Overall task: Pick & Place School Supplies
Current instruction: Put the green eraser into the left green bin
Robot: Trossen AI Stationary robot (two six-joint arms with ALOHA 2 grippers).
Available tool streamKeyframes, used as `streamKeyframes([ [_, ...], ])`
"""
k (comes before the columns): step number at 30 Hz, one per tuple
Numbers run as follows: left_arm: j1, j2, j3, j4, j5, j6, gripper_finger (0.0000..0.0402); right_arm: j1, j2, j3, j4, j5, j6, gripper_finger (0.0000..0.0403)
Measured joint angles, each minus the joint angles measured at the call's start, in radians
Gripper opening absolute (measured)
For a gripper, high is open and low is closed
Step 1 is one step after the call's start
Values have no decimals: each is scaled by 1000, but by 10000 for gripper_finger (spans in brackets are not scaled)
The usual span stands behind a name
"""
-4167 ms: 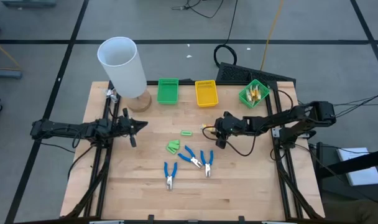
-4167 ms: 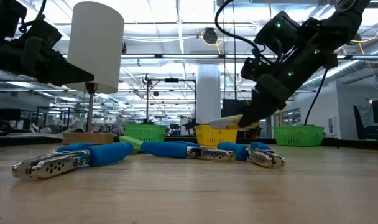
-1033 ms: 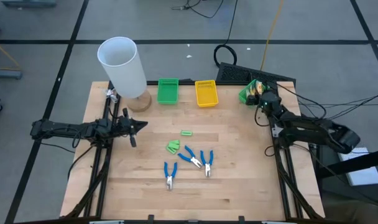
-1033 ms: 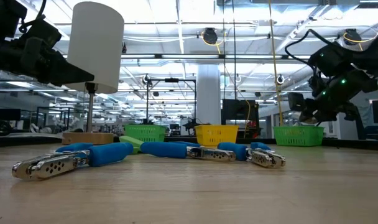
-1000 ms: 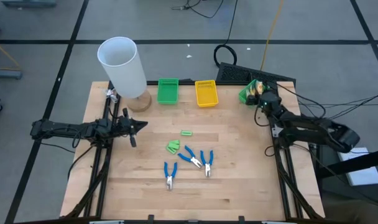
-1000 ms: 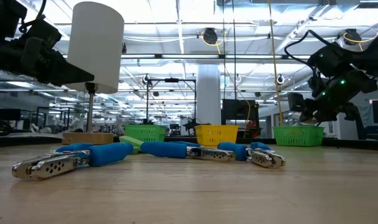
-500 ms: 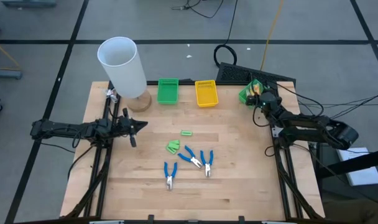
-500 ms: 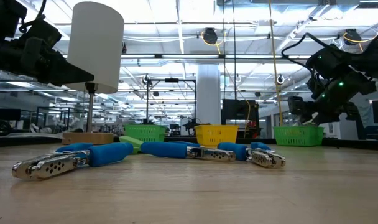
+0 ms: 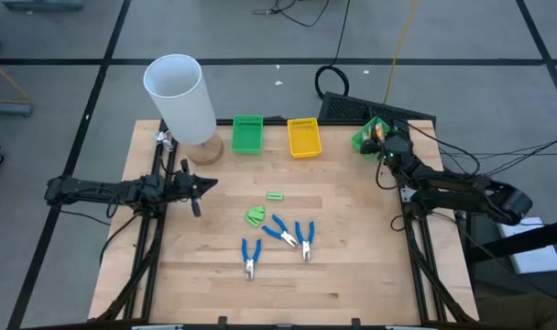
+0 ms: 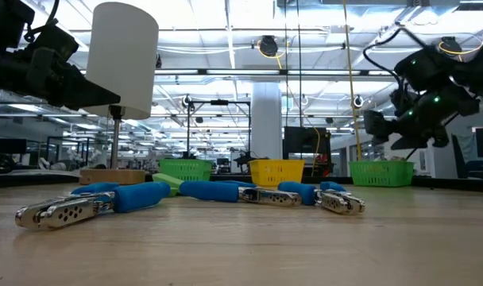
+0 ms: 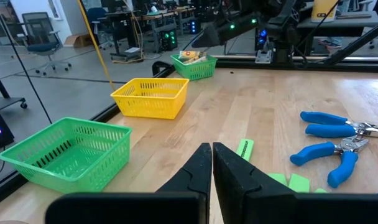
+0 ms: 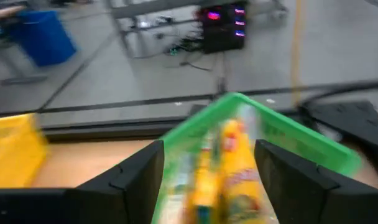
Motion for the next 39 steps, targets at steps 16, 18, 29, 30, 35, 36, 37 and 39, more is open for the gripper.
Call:
streamKeyframes([
  [16, 0, 0, 0, 0, 0, 0, 21, 481, -85, 0, 213, -471, -186, 204],
  [18, 0, 0, 0, 0, 0, 0, 21, 564, -85, 0, 237, -441, -190, 202],
  [29, 0, 0, 0, 0, 0, 0, 21, 933, -58, 1, 266, -302, -233, 198],
  [30, 0, 0, 0, 0, 0, 0, 21, 957, -55, 1, 262, -315, -234, 198],
  [35, 0, 0, 0, 0, 0, 0, 21, 1060, -36, 1, 285, -343, -232, 198],
  [36, 0, 0, 0, 0, 0, 0, 21, 1075, -30, 1, 297, -351, -231, 198],
  [37, 0, 0, 0, 0, 0, 0, 21, 1091, -24, 1, 310, -354, -231, 199],
  [39, 0, 0, 0, 0, 0, 0, 21, 1118, -14, 1, 336, -354, -223, 198],
])
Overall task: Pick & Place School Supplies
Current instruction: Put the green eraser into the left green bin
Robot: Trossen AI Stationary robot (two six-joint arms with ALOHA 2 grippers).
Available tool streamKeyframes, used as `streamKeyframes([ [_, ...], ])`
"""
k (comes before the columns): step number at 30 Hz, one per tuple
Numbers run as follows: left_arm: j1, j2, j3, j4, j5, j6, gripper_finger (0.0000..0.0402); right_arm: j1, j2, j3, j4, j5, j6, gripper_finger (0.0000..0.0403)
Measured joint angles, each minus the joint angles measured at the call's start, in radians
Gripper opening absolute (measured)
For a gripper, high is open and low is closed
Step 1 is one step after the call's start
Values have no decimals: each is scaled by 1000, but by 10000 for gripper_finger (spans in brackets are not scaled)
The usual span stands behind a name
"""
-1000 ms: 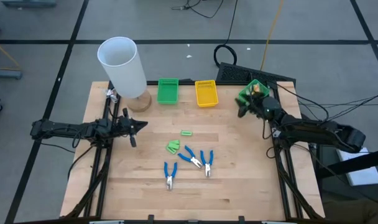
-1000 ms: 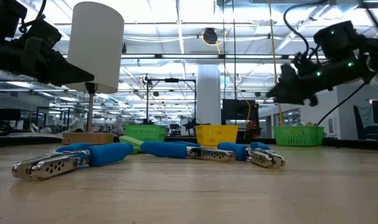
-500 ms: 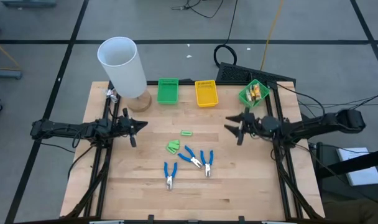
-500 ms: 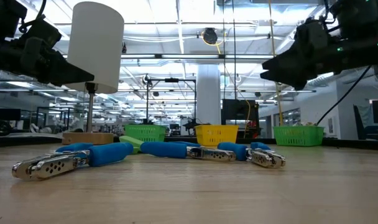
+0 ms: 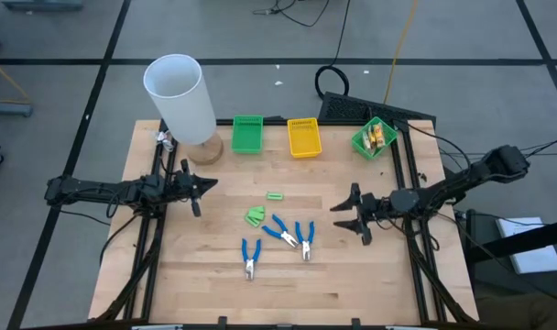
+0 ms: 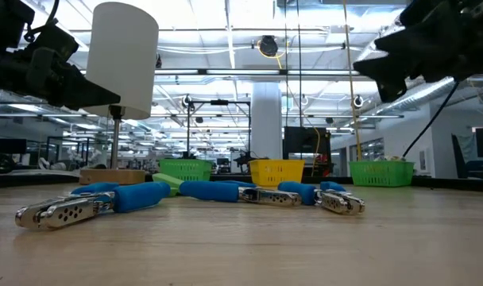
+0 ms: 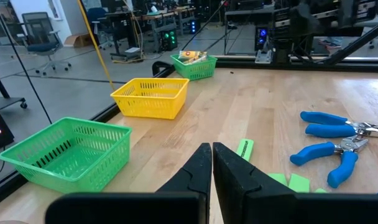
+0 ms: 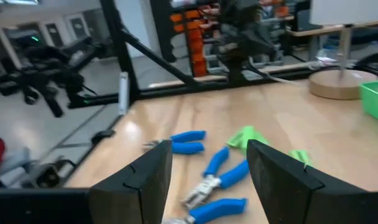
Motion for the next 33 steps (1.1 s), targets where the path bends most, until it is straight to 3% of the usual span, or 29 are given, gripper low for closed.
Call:
streamKeyframes([
  [11, 0, 0, 0, 0, 0, 0, 21, 77, 29, 0, 104, 6, 20, 199],
  [33, 0, 0, 0, 0, 0, 0, 21, 236, 124, 0, 127, 6, -7, 199],
])
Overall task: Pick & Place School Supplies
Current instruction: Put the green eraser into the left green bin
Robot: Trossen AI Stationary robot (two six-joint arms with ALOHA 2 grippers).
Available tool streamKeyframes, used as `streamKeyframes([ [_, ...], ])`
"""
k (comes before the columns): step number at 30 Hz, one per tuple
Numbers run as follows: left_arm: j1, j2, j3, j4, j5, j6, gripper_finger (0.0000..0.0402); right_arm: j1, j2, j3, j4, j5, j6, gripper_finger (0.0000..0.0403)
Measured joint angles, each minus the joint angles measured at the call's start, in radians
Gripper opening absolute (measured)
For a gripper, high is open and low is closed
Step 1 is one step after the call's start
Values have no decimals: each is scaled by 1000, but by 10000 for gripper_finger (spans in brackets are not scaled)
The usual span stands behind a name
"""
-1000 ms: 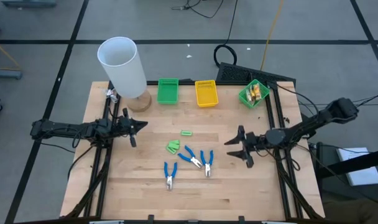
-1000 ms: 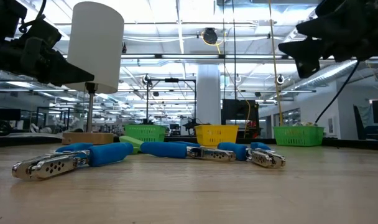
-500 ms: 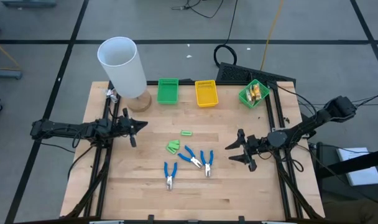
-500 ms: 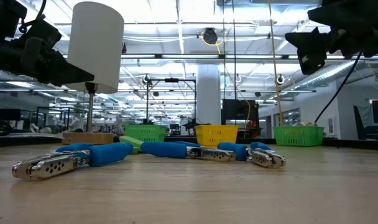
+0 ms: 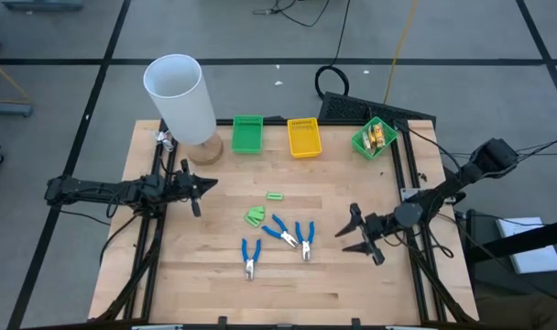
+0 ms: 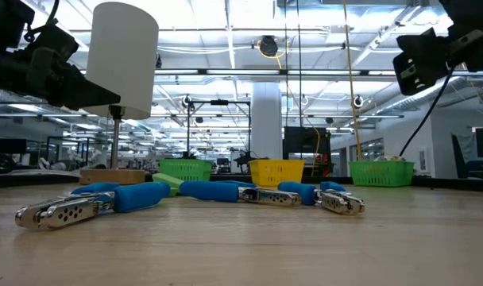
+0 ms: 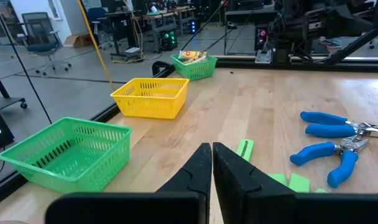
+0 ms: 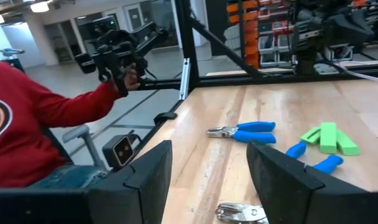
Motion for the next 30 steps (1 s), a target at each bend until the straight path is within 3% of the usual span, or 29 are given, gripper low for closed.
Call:
streamKeyframes([
  [11, 0, 0, 0, 106, 1, -7, 21, 2, 0, 0, 6, 3, 0, 199],
  [20, 0, 0, 0, 139, 11, -143, 21, 1, 0, 0, -22, 57, 0, 199],
  [26, 0, 0, 0, 141, 44, -78, 21, 25, -77, 0, -48, -68, 15, 199],
  [30, 0, 7, 0, 119, 49, -80, 21, 48, -180, 0, -201, -73, -8, 199],
])
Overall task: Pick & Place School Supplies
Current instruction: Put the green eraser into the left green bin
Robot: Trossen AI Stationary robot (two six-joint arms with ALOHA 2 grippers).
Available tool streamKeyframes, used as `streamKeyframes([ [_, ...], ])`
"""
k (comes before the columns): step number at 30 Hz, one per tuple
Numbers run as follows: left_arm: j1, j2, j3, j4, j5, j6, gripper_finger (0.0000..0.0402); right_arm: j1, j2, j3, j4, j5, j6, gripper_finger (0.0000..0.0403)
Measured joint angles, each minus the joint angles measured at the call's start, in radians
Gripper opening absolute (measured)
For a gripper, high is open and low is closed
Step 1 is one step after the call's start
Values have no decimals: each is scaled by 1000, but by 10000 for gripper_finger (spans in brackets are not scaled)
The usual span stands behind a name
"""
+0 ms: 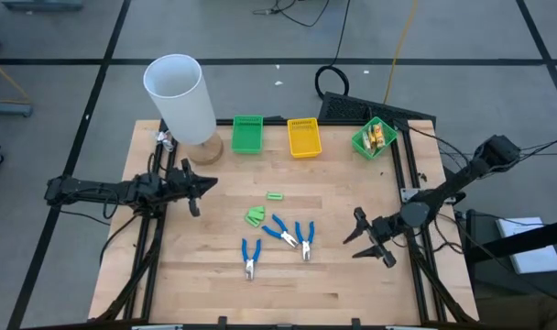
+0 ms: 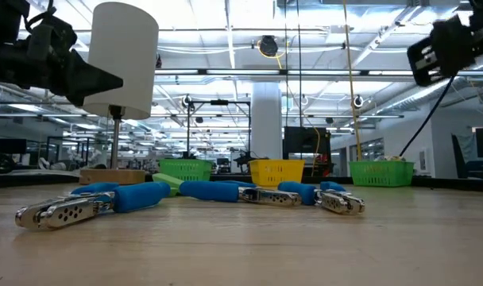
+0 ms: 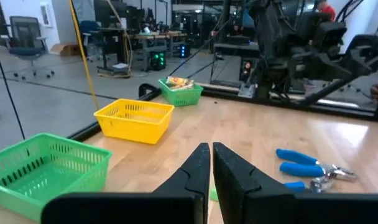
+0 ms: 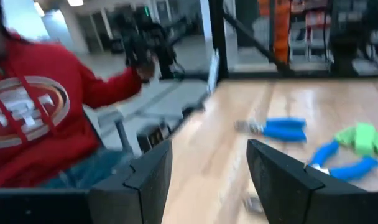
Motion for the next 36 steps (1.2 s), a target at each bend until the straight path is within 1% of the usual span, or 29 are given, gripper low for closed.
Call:
streamKeyframes([
  [3, 0, 0, 0, 6, -1, 1, 21, 2, -77, -1, -134, 45, 14, 199],
  [5, 0, 0, 0, 16, -23, 15, 21, 1, -122, -9, -165, 77, 5, 199],
  [9, 0, 0, 0, 18, -78, 20, 21, 1, -209, -82, -128, 84, -60, 199],
  [11, 0, 0, 0, 17, -84, 19, 21, -3, -242, -135, -75, 132, -73, 199],
  [12, 0, 0, 0, 20, -85, 22, 21, -5, -264, -165, -17, 167, -72, 199],
  [14, 0, 0, 0, 31, -85, 24, 21, -15, -303, -165, -38, 227, -65, 199],
  [16, 0, 1, 0, 37, -85, 25, 21, -20, -317, -166, -74, 231, -81, 199],
  [20, 0, 7, 0, 32, -94, 27, 21, -22, -364, -167, -81, 182, -120, 193],
  [24, 0, 9, 0, 33, -96, 27, 21, -23, -448, -167, -219, 182, -139, 167],
  [32, 0, 9, 0, 35, -104, 35, 21, -26, -682, -168, -387, 186, -202, 102],
  [36, 0, 9, 0, 35, -104, 37, 21, -57, -773, -169, -477, 186, -226, 76],
])
